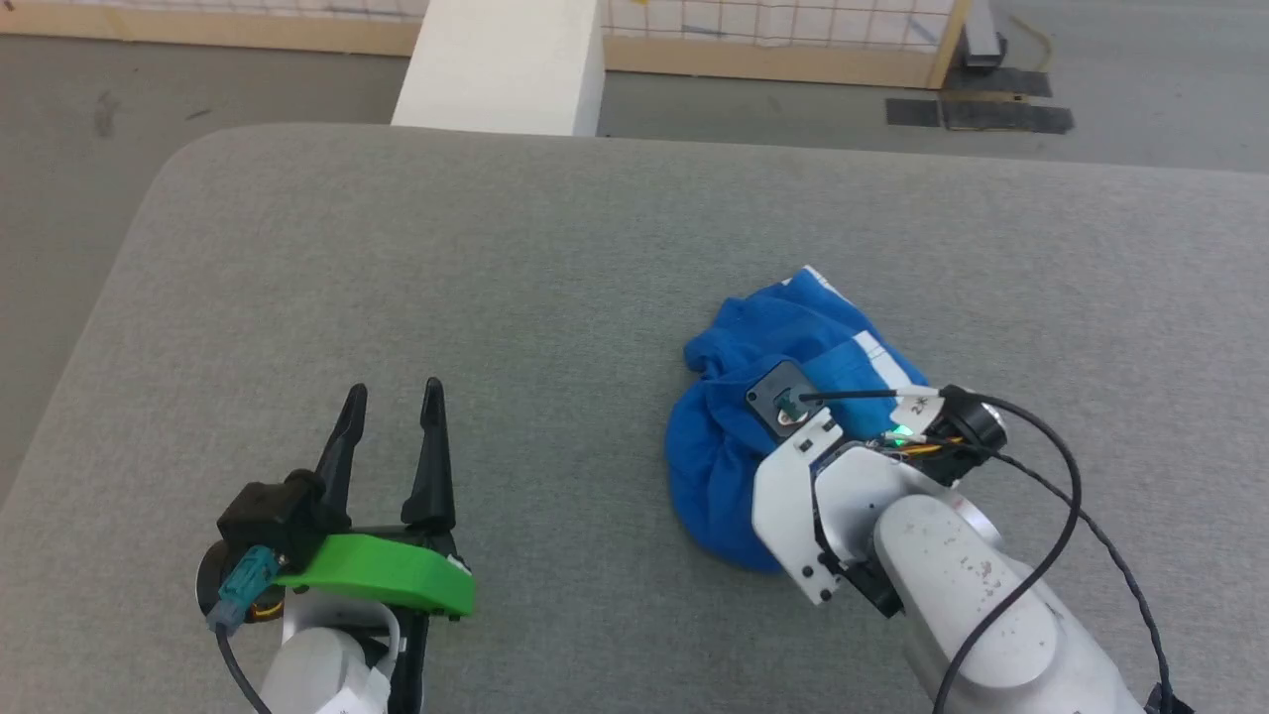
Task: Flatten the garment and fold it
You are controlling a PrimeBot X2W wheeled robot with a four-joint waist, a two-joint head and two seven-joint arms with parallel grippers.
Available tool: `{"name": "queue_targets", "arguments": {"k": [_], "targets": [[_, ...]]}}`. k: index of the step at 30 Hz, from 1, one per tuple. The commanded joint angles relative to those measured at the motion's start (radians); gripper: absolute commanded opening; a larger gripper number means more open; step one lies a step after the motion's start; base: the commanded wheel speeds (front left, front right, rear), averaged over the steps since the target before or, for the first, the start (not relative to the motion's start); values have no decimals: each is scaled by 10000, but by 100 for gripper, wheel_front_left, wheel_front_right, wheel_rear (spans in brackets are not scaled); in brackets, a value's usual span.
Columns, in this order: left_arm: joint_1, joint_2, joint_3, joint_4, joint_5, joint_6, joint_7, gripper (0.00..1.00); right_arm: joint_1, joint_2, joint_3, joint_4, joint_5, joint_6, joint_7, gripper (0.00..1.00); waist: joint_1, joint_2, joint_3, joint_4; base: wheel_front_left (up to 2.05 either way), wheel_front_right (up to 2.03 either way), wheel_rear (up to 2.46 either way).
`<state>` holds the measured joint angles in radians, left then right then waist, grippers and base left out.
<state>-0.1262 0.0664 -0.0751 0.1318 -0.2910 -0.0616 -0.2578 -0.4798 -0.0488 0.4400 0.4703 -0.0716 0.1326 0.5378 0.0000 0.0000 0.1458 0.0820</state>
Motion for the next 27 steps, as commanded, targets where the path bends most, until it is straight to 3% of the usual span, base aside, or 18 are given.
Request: {"name": "queue_targets", "arguments": {"k": [1, 13, 18, 26, 27], "targets": [[-209, -52, 60, 37, 49, -72, -39, 100, -144, -17, -80, -10, -46, -19, -25, 0, 0, 0, 77, 143, 0, 0, 0], [-150, -138, 261, 207, 248, -275, -39, 100, -1120, -15, -4, -2078, 1932, -19, -2337, 0, 0, 0, -279, -57, 0, 0, 0], [-101, -149, 275, 223, 316, -322, -39, 100, -867, -15, -1440, -2988, 2286, -19, -2849, 0, 0, 0, -440, -147, 0, 0, 0], [-62, -156, 257, 240, 352, -405, -39, 100, 1694, -15, -4536, -2055, 806, -19, -1861, 0, 0, 0, -438, -255, 0, 0, 0], [-60, -157, 254, 250, 358, -415, -39, 100, 2002, -15, -4877, -1957, 606, -19, -1859, 31, 0, 0, -432, -272, 0, 0, 0]]}}
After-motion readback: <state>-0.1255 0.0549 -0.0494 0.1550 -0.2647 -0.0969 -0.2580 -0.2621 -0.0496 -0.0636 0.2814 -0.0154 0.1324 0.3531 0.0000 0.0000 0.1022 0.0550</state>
